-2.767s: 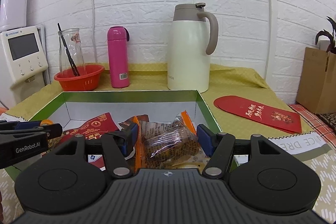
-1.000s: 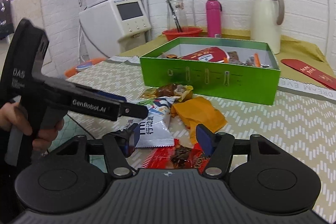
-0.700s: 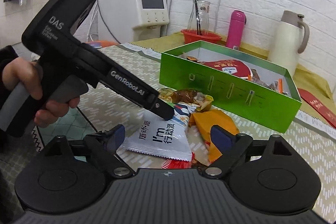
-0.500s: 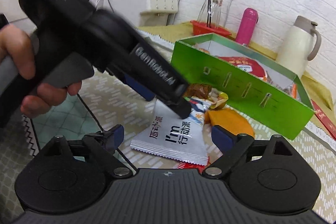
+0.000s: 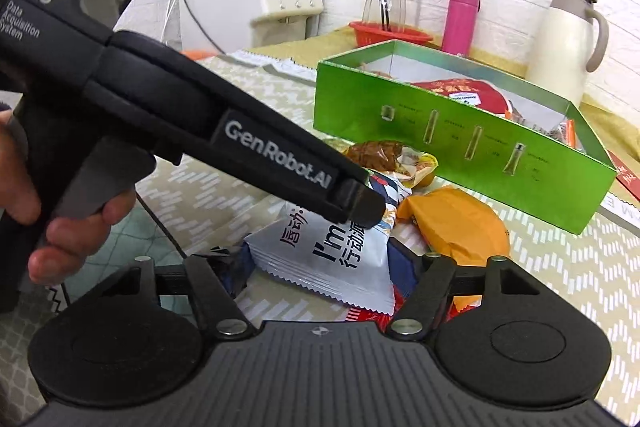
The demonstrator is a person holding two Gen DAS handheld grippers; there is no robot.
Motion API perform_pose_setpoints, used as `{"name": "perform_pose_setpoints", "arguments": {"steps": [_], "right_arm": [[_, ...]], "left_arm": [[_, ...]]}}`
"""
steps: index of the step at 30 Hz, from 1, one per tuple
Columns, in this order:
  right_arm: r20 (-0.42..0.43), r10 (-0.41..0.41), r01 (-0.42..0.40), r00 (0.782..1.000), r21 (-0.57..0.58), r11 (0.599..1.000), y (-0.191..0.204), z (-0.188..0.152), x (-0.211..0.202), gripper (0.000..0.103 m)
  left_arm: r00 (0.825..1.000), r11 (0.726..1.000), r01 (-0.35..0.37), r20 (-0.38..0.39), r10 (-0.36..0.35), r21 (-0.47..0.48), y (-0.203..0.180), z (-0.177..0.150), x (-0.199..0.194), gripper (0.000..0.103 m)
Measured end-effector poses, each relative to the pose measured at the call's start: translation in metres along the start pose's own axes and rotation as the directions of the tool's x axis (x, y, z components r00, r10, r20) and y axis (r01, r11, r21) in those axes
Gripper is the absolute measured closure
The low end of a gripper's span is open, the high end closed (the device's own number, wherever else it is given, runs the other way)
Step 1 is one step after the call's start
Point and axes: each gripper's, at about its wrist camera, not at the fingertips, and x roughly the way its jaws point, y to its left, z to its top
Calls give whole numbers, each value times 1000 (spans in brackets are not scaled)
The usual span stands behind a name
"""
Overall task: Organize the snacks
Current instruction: 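Grasp the white chip bag with the right gripper and lift it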
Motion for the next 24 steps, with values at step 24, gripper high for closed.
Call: {"name": "perform_pose_setpoints", "arguments": {"steps": [24], "right_arm": [[135,-51,48,989,27,998,0,22,-22,0]], "left_arm": [[992,992,-50,122,36,112,-28,26,-29,52]]}}
